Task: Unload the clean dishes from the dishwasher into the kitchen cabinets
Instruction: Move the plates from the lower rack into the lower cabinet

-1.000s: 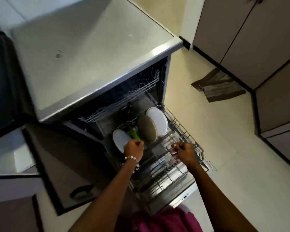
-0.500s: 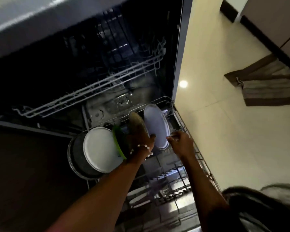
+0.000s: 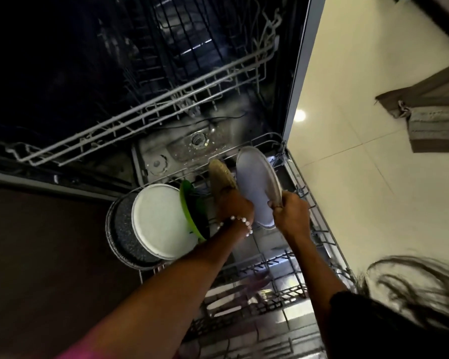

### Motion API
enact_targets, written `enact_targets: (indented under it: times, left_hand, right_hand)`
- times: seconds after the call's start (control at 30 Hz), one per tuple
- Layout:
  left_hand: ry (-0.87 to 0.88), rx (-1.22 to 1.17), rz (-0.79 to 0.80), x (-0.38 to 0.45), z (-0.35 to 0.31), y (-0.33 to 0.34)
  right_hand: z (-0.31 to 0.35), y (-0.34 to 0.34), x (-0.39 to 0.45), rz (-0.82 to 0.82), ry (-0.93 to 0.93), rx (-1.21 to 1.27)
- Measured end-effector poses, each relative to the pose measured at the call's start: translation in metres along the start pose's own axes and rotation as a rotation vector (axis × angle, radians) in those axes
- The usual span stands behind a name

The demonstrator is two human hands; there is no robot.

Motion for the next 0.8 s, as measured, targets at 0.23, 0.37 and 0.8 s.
enact_targets:
  times: [0.23, 0.37, 0.8]
  left_hand:
    - [0.038, -0.103, -0.109, -0.064, 0.013, -0.072]
    - [0.074, -0.223, -0.081, -0.116, 0.032, -0.118]
    - [0.023, -1.205, 0.130, -0.321, 0.190, -0.262]
  right_hand:
    - [0.046, -0.058, -0.062, -0.116, -0.035, 0.032]
    - [0.071, -0.097, -0.119, -0.266, 0.012, 0.138]
    - [0.206, -0.159, -0.339, -0.335, -0.265, 0.261]
Point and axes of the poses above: each hand's wrist, its own x-axis towards the middle knuckle, its own y-axis out of the palm, z = x × y, the point moved 9 cm from there along x, towards the middle knuckle, and after that the axes turned 10 degrees about x, right-handed, at the moved point
